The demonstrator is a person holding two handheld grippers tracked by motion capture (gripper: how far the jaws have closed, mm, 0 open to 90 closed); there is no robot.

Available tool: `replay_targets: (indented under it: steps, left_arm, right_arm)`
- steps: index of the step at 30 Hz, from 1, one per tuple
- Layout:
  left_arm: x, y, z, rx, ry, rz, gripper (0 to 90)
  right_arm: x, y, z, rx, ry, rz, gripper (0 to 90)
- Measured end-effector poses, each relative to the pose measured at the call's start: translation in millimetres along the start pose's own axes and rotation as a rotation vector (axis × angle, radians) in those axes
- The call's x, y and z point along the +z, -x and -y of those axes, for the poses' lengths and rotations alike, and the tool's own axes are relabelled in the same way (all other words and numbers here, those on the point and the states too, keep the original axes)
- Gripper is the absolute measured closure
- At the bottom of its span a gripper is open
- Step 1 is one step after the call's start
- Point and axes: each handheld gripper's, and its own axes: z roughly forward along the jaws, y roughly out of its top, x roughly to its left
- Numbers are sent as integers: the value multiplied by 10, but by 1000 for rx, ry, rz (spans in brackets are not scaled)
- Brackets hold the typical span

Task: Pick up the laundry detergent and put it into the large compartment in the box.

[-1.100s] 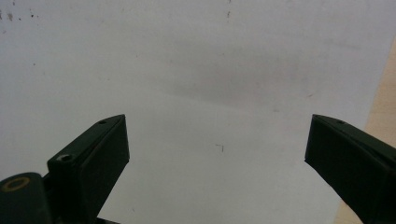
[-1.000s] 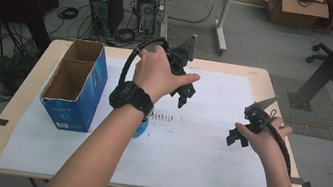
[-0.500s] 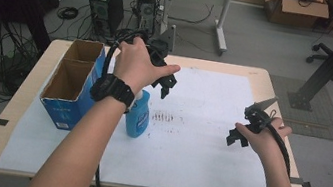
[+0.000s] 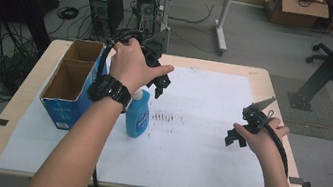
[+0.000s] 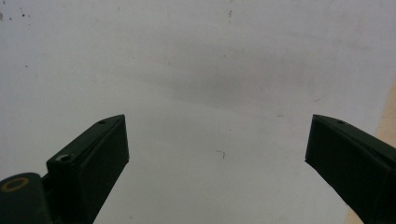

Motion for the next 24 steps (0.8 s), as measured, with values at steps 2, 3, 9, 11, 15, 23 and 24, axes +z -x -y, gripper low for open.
replay_targets:
  steps: [2,3,9,11,15,23,24]
  left_arm:
    - [60,-30,5,-8,-11,5,46]
    - [60,-30,5,-8,-11,5,46]
    - [173,-93,16,-23,-29,13,46]
    - [212,-102,14,-29,-35,6,47]
    - [295,-107,4,-28,-49,11,47]
    - [455,-125,-12,-45,-67,-5,47]
    - [494,-131,-16,-50,-78,-14,47]
  right_arm:
    - [11,3,1,-3,-2,-2,62]
    - [11,3,1,-3,-2,-2,62]
    - [31,6,-3,-4,-3,-2,62]
    - [36,5,-7,-1,-3,-4,62]
    - [51,4,-12,-4,-4,-2,62]
    - [85,23,-13,-4,-9,-5,62]
    - [91,26,-14,0,-9,-4,62]
